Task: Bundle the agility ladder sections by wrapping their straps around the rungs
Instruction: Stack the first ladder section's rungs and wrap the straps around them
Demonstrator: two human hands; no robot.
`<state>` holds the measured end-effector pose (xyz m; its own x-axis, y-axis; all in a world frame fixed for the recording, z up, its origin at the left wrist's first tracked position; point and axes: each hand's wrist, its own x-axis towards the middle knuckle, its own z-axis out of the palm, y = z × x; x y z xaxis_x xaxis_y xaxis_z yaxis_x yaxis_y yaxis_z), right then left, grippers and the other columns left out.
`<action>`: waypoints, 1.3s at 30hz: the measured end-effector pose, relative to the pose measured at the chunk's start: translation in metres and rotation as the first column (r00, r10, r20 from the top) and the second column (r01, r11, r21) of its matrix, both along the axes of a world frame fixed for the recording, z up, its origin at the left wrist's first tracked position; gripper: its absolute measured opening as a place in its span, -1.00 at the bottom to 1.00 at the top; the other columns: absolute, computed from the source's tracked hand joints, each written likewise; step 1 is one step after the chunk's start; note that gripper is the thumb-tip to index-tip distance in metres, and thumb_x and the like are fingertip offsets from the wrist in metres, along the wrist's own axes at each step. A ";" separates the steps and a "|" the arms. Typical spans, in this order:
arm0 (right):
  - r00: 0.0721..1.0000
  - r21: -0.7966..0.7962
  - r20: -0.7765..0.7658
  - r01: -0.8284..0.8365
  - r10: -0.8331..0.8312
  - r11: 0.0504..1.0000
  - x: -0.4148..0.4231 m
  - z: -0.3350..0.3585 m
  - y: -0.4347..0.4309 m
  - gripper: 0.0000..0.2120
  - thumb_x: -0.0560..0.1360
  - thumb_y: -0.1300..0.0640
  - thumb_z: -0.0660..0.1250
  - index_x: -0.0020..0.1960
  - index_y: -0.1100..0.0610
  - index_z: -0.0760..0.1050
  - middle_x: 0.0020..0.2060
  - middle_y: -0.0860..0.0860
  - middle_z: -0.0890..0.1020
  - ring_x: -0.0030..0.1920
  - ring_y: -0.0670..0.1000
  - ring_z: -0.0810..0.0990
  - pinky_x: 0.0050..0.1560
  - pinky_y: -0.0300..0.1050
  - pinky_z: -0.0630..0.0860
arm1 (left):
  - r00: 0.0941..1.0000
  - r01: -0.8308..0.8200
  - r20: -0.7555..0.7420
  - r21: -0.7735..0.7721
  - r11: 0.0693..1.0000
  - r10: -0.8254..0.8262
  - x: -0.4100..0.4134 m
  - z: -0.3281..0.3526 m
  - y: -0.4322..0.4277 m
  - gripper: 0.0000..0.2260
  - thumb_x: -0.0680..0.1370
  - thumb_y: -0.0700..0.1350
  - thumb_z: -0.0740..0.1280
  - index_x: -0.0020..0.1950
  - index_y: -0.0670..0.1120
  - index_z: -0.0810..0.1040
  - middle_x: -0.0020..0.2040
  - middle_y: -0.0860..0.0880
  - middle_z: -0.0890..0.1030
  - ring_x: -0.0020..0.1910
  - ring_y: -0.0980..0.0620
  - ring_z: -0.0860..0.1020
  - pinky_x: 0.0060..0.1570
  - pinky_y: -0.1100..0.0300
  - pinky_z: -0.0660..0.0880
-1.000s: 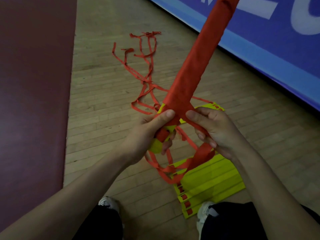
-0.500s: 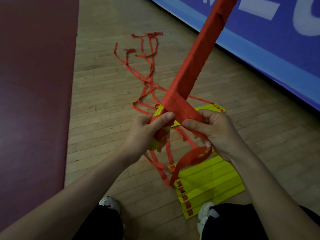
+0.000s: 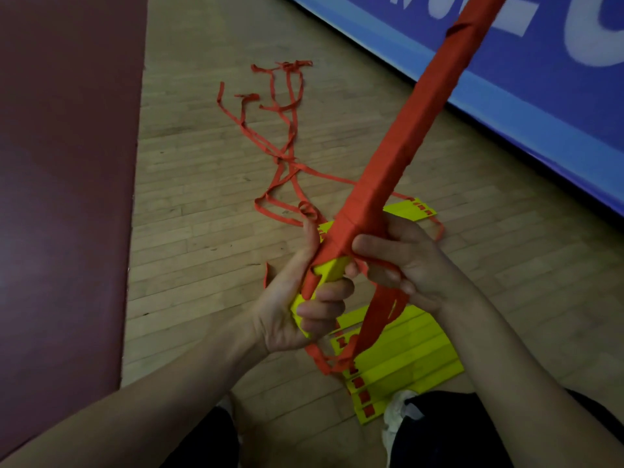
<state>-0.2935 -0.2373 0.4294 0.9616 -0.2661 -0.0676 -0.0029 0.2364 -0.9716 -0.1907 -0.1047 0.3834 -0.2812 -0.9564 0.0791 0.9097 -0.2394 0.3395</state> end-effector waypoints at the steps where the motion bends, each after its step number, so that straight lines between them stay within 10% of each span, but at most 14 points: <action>1: 0.999 -0.027 -0.036 0.033 -0.034 0.999 0.001 0.001 0.002 -0.73 0.24 0.14 0.51 -0.17 0.20 0.49 -0.56 0.01 0.50 -0.71 -0.18 0.21 -0.71 -0.41 0.07 | 1.000 -0.014 0.012 0.036 0.999 0.014 0.000 -0.003 -0.001 -0.49 0.49 0.23 0.29 -0.01 -0.26 0.55 -0.35 -0.11 0.58 -0.57 0.09 0.41 -0.55 0.27 0.38; 5: 0.975 -0.055 -0.123 0.178 -0.183 0.983 0.008 -0.003 0.004 -0.80 0.22 0.10 0.45 -0.22 0.16 0.53 -0.61 -0.07 0.38 -0.69 -0.17 0.19 -0.71 -0.36 0.04 | 0.819 -0.434 0.521 0.287 0.854 0.241 -0.002 -0.001 -0.005 -0.51 0.46 0.30 0.15 -0.28 -0.11 0.52 -0.46 -0.01 0.43 -0.64 0.15 0.38 -0.65 0.38 0.30; 10: 0.924 -0.189 -0.154 0.320 -0.350 0.928 0.016 -0.015 0.004 -0.86 0.36 0.15 0.49 -0.12 0.10 0.57 -0.62 -0.13 0.41 -0.65 -0.17 0.22 -0.70 -0.33 0.11 | 0.323 -0.746 0.912 0.080 0.661 0.253 -0.002 0.001 -0.010 -0.55 0.56 0.24 0.13 -0.05 -0.12 0.57 -0.19 -0.09 0.61 -0.35 0.04 0.55 -0.35 0.19 0.53; 14: 0.899 -0.255 -0.105 0.388 -0.425 0.885 0.018 -0.017 0.002 -0.85 0.39 0.13 0.48 -0.07 0.07 0.58 -0.62 -0.14 0.45 -0.66 -0.16 0.26 -0.68 -0.31 0.14 | -0.453 -0.530 0.874 -0.424 0.734 0.177 -0.002 -0.011 -0.002 -0.52 0.52 0.36 0.10 0.17 0.00 0.40 -0.18 -0.05 0.59 -0.22 -0.03 0.60 -0.17 -0.07 0.55; 16: 0.889 -0.292 -0.078 0.413 -0.452 0.863 0.017 -0.017 0.002 -0.85 0.38 0.10 0.49 -0.07 0.05 0.59 -0.62 -0.14 0.46 -0.65 -0.16 0.29 -0.66 -0.31 0.16 | -0.634 -0.435 0.766 -0.469 0.768 0.108 0.003 -0.015 0.000 -0.46 0.50 0.37 -0.02 0.17 -0.04 0.33 -0.24 -0.08 0.58 -0.24 -0.12 0.58 -0.22 -0.10 0.49; 23: 0.865 -0.225 -0.013 0.487 -0.502 0.844 0.021 -0.019 0.011 -0.73 0.38 0.09 0.51 -0.04 0.17 0.51 -0.56 -0.06 0.46 -0.62 -0.08 0.31 -0.62 -0.27 0.21 | -0.503 -0.527 0.838 -0.492 0.693 0.213 -0.005 -0.004 -0.004 -0.60 0.55 0.24 0.02 0.02 -0.07 0.39 -0.30 -0.06 0.57 -0.32 -0.06 0.54 -0.24 -0.09 0.46; 39: 0.948 -0.077 -0.035 0.314 -0.318 0.946 0.009 -0.004 0.006 -0.64 0.32 -0.06 0.38 0.07 0.04 0.50 -0.55 0.06 0.33 -0.70 -0.12 0.19 -0.69 -0.36 0.06 | 0.132 -0.750 0.876 -0.217 0.625 0.463 -0.017 0.021 0.000 -0.58 0.58 0.15 0.10 -0.30 -0.11 0.46 -0.46 -0.13 0.49 -0.60 0.03 0.36 -0.60 0.34 0.22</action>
<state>-0.2849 -0.2315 0.4252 0.8236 -0.5614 -0.0805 0.0158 0.1647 -0.9862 -0.2073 -0.1048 0.4048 0.6289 -0.7775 -0.0051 0.0800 0.0581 0.9951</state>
